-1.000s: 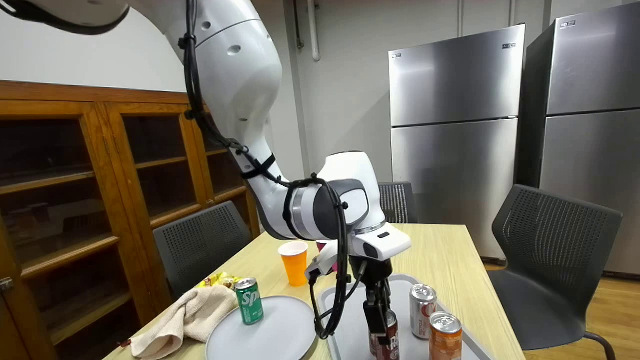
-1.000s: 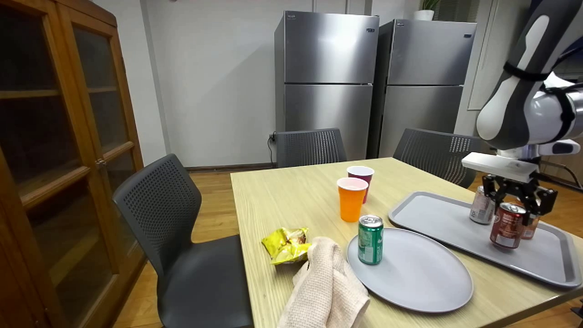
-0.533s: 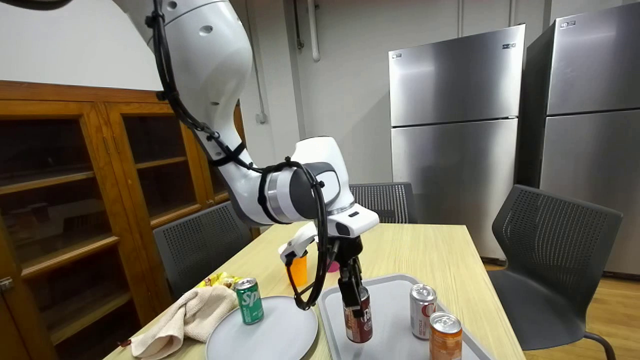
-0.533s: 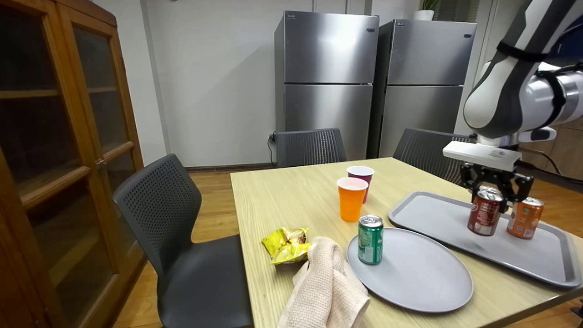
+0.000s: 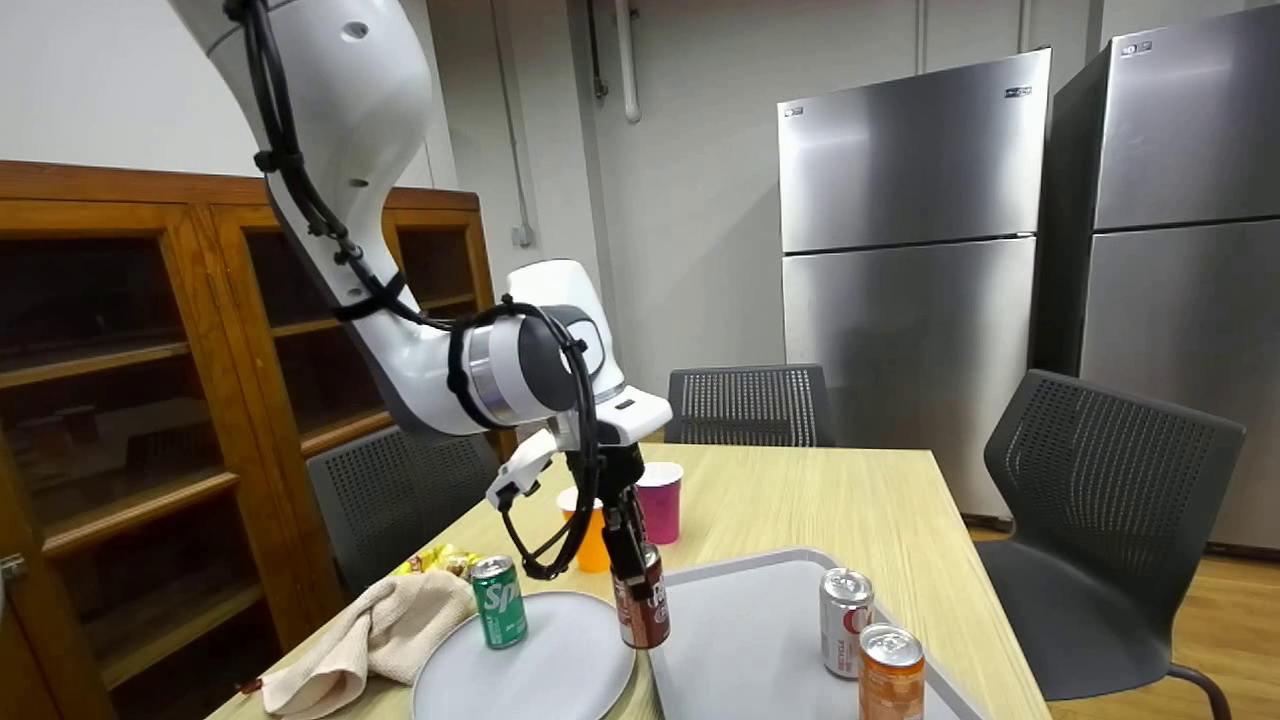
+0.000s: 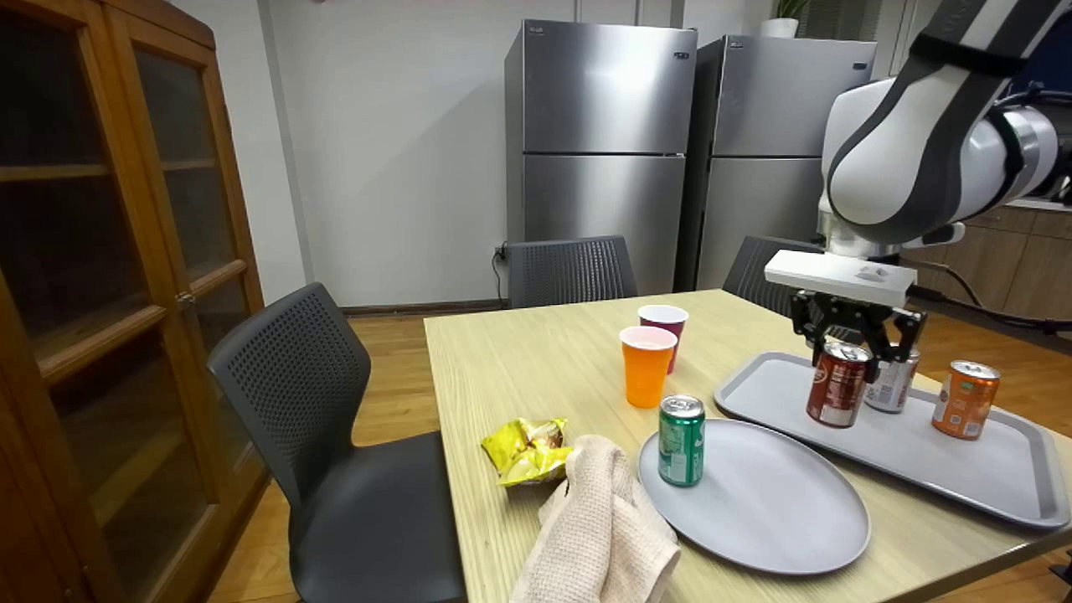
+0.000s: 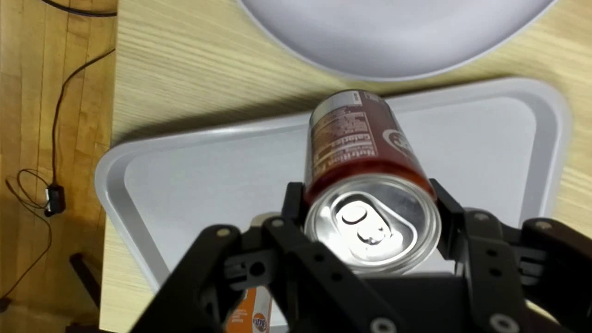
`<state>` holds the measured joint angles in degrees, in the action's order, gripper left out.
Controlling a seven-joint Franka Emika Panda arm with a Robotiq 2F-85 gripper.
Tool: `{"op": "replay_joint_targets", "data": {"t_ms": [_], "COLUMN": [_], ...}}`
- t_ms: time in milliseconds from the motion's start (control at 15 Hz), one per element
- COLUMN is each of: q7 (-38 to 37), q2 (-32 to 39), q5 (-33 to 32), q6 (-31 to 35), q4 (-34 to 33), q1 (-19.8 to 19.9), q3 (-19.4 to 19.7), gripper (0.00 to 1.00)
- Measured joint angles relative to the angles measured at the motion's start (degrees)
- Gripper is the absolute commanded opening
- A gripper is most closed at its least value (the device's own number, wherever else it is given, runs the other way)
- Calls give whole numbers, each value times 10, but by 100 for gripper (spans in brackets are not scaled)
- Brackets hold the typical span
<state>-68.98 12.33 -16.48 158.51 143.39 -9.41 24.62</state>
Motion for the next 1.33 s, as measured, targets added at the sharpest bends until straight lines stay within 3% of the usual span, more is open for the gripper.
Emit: {"op": "replay_joint_targets", "data": {"t_ms": [800, 1333], "q7": [-10, -10], "q2": [-43, -41], "q5": [-8, -8], "q6": [-36, -43], "q4": [33, 33], "q1": [-3, 1], "q3": [-150, -170], "gripper": [39, 39]}}
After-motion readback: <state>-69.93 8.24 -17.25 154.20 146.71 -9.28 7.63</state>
